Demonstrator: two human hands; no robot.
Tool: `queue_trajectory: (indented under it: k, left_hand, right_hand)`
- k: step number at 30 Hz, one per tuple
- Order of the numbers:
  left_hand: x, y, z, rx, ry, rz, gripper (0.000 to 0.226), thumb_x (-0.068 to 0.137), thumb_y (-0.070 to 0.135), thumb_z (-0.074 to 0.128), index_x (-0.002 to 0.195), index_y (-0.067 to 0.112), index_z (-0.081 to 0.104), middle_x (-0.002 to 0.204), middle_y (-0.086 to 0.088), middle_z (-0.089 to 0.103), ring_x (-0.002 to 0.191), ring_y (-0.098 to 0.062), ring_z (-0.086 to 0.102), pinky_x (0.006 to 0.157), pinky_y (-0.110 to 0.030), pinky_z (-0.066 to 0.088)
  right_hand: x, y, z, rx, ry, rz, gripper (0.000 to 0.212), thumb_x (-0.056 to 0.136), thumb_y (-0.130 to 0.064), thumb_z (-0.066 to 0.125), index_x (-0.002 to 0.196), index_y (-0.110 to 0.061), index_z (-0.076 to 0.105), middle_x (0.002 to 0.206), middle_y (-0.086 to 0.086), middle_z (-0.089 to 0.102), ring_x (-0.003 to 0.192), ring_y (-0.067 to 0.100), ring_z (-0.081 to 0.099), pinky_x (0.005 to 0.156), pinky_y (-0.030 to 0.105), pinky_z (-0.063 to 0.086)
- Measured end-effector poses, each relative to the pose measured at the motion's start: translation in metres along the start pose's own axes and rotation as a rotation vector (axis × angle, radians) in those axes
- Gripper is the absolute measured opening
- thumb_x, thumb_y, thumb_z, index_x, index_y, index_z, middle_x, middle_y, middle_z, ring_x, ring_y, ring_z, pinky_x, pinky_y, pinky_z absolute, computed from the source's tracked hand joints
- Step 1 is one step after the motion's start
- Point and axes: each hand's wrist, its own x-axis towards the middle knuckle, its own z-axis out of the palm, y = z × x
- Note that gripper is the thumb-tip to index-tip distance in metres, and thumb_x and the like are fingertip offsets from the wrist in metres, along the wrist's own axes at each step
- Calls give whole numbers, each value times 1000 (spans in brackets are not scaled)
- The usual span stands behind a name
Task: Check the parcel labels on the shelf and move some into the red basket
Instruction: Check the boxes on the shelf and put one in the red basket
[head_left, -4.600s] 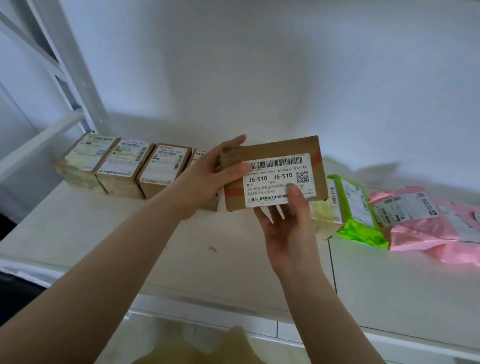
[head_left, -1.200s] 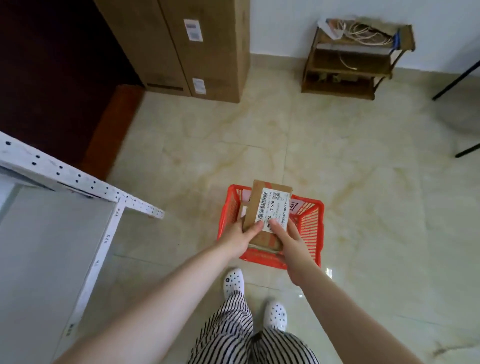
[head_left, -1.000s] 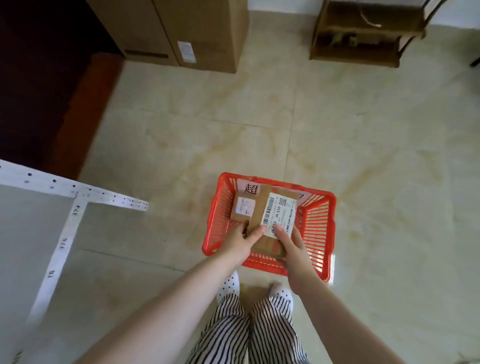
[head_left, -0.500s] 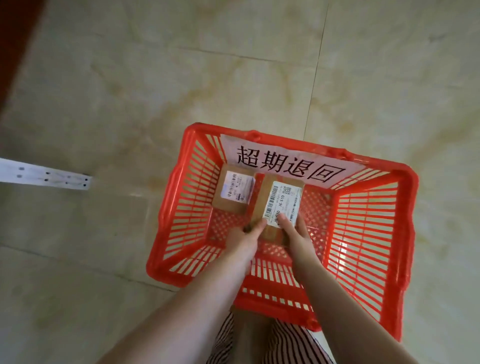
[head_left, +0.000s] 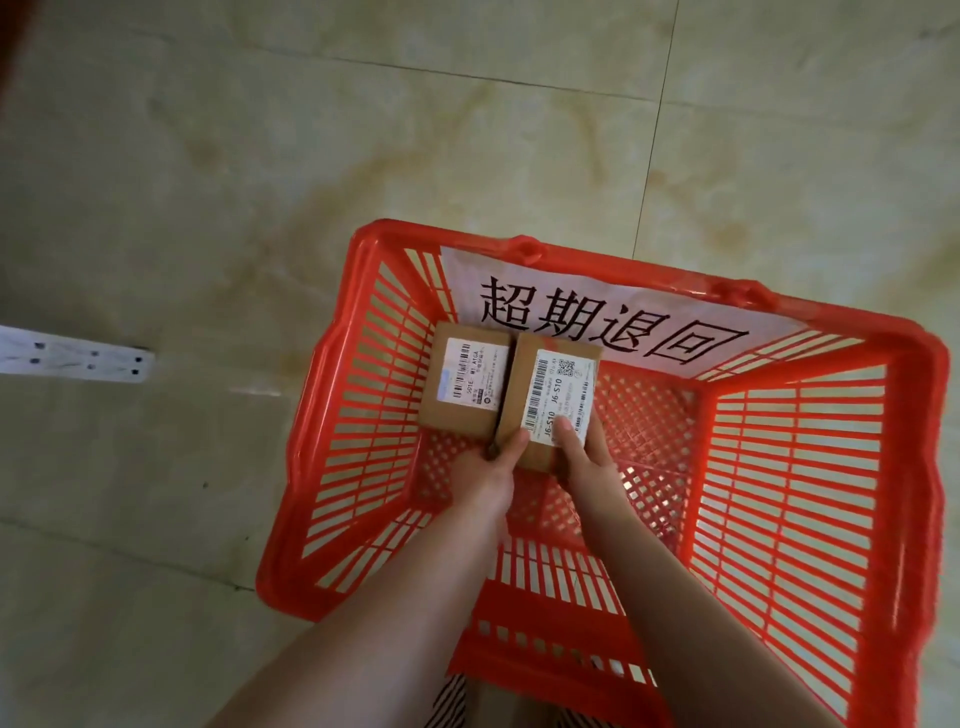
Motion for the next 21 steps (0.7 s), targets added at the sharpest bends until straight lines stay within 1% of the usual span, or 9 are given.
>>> queue_trajectory:
  k: [2,6,9,10,13,16,18,19,21]
  left_hand:
    - [1,-1,-1,-11,-15,1,43,82,37,75,117,12,69,116,-5,70,112,-22,63,102,-38,47]
    - [3,-3,-2,-16,-47,-18,47,82,39,74,121,15,66,121,-5,69,116,-24,62,101,-37,46]
    - [3,-1,-3,-13,-57,-62,54,83,43,72,129,15,60,127,-4,64,121,-24,57,102,-35,42]
    - [1,1,-4,-8,-60,-82,59,82,46,71,130,15,58,128,-3,63,122,-24,56,103,-35,41]
    - [-12,7,-11,-20,-84,-130,66,78,51,73,129,12,56,131,-3,61,122,-25,55,108,-42,41]
    - [-36,19,-26,9,-67,-163,73,75,56,74,127,6,55,129,-9,60,122,-30,55,108,-45,43]
    - [-58,30,-42,34,-55,-183,82,69,61,75,124,3,57,124,-11,62,119,-31,58,104,-44,46]
    - [-73,37,-51,9,-62,-193,79,68,59,77,120,3,58,120,-10,65,115,-30,61,102,-44,48]
    - [-117,57,-71,-75,-102,-192,51,80,45,74,111,6,62,114,-10,68,107,-26,65,99,-43,51]
  right_hand:
    - [0,-1,1,-21,-1,-14,54,100,-38,54,151,-38,36,136,-5,61,125,16,58,109,43,47]
    - [-2,-2,2,-48,13,-12,54,100,-38,53,152,-36,35,138,-5,59,125,14,57,107,39,48]
    - [-5,-4,2,-59,28,17,59,99,-40,54,153,-33,31,141,-3,56,120,13,57,95,29,49]
    - [-8,-6,2,-62,36,36,64,98,-40,55,155,-30,27,143,-1,54,122,14,56,95,29,47]
    - [-25,-16,1,-78,71,91,75,97,-41,56,159,-19,18,153,9,45,137,26,46,105,37,38]
    - [-57,-37,5,-194,150,153,68,97,-45,56,153,-14,32,150,12,47,135,33,47,105,46,39]
    - [-85,-55,9,-263,202,192,65,93,-50,60,145,-15,44,139,10,57,123,31,57,98,44,46]
    - [-102,-66,12,-266,206,194,62,90,-52,63,140,-16,50,132,9,62,113,29,63,96,44,51]
    - [-138,-90,17,-200,175,218,50,89,-48,66,128,-16,59,114,9,71,97,28,71,89,48,58]
